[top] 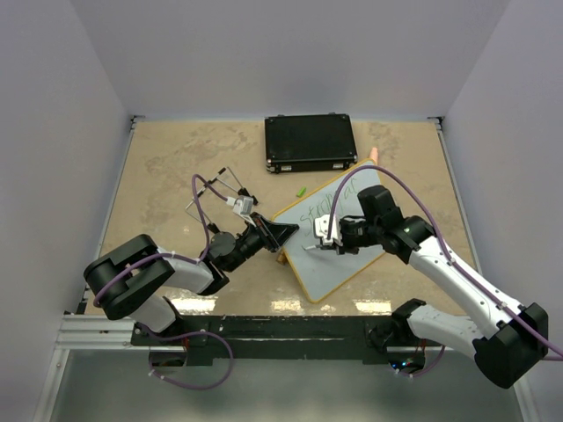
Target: Write a sentence on the whiteboard
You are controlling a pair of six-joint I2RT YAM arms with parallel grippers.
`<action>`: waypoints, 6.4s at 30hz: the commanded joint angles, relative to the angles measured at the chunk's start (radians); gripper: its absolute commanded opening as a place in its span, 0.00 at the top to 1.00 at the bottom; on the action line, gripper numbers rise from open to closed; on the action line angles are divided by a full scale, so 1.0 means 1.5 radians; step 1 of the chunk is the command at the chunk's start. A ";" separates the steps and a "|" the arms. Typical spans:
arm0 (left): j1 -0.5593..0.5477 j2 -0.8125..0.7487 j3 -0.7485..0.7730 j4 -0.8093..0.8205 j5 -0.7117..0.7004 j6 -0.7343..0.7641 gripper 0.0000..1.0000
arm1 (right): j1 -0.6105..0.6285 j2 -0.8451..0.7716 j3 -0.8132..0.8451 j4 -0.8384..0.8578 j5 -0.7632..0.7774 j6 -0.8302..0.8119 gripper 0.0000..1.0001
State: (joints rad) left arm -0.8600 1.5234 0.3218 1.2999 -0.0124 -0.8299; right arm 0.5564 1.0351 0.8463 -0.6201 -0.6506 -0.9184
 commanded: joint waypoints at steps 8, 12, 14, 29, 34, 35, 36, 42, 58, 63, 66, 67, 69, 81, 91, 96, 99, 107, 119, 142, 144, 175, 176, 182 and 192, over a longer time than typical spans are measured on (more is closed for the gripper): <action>-0.001 0.004 -0.003 0.021 -0.027 0.042 1.00 | 0.003 0.012 -0.019 -0.060 0.016 -0.040 1.00; -0.001 0.005 -0.001 0.021 -0.025 0.042 1.00 | 0.005 0.018 -0.016 -0.063 0.018 -0.043 1.00; -0.001 0.005 -0.001 0.021 -0.025 0.043 1.00 | 0.004 0.017 -0.015 -0.064 0.014 -0.043 1.00; -0.001 0.010 -0.006 0.029 -0.021 0.042 1.00 | 0.004 0.007 0.030 -0.038 -0.023 -0.004 1.00; -0.001 0.014 -0.005 0.035 -0.019 0.039 1.00 | 0.004 0.012 0.026 -0.017 -0.003 0.012 1.00; -0.001 0.014 -0.005 0.035 -0.018 0.040 1.00 | 0.005 0.011 0.025 -0.013 -0.001 0.016 1.00; -0.001 0.013 -0.005 0.034 -0.019 0.040 1.00 | 0.004 0.008 0.024 -0.006 0.001 0.019 1.00; 0.000 0.017 -0.005 0.040 -0.016 0.037 1.00 | 0.004 0.005 0.021 0.015 0.023 0.042 1.00; 0.000 0.012 -0.011 0.040 -0.018 0.038 1.00 | -0.018 -0.010 0.011 0.017 0.045 0.052 1.00; -0.001 0.008 -0.011 0.034 -0.019 0.042 1.00 | -0.018 -0.010 0.004 0.005 0.045 0.045 1.00; 0.000 0.008 -0.011 0.032 -0.018 0.042 1.00 | -0.019 0.000 0.004 -0.018 0.035 0.025 1.00; 0.000 0.008 -0.010 0.033 -0.019 0.042 1.00 | -0.018 0.004 0.004 -0.026 0.032 0.007 1.00; -0.001 0.007 -0.009 0.032 -0.017 0.042 1.00 | -0.019 0.014 0.004 -0.050 0.031 -0.012 1.00; -0.001 0.009 -0.007 0.030 -0.017 0.045 1.00 | -0.018 0.017 -0.007 -0.068 0.053 -0.022 1.00; -0.001 0.016 -0.009 0.033 -0.016 0.045 1.00 | -0.020 0.003 0.036 -0.107 0.002 -0.030 1.00; -0.001 0.021 -0.012 0.037 -0.018 0.044 1.00 | -0.023 -0.009 0.064 -0.133 -0.026 -0.031 1.00; -0.001 0.019 -0.016 0.039 -0.019 0.043 1.00 | -0.035 -0.013 0.061 -0.123 -0.023 -0.027 1.00; -0.001 0.010 -0.025 0.043 -0.023 0.044 1.00 | -0.090 -0.018 0.038 -0.078 -0.041 -0.012 1.00; -0.001 0.006 -0.031 0.047 -0.024 0.042 1.00 | -0.092 -0.020 0.038 -0.087 -0.076 -0.028 1.00; -0.001 0.001 -0.040 0.049 -0.022 0.043 1.00 | -0.111 -0.031 0.037 -0.073 -0.077 -0.017 1.00; 0.000 0.000 -0.040 0.050 -0.022 0.042 1.00 | -0.112 -0.033 0.036 -0.071 -0.077 -0.016 1.00; -0.001 0.012 -0.028 0.052 -0.016 0.042 1.00 | -0.066 0.020 0.012 -0.041 -0.045 -0.010 1.00; -0.001 0.012 -0.027 0.053 -0.015 0.042 1.00 | -0.064 0.021 0.012 -0.040 -0.045 -0.008 1.00; 0.000 0.011 -0.026 0.053 -0.014 0.042 1.00 | -0.053 0.033 0.012 -0.029 -0.036 0.000 1.00; -0.001 0.011 -0.028 0.053 -0.015 0.043 1.00 | -0.052 0.029 0.007 -0.028 -0.030 0.001 1.00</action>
State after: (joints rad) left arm -0.8600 1.5269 0.2836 1.3300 -0.0311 -0.8547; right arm 0.4740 1.0866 0.8631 -0.6872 -0.6987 -0.9272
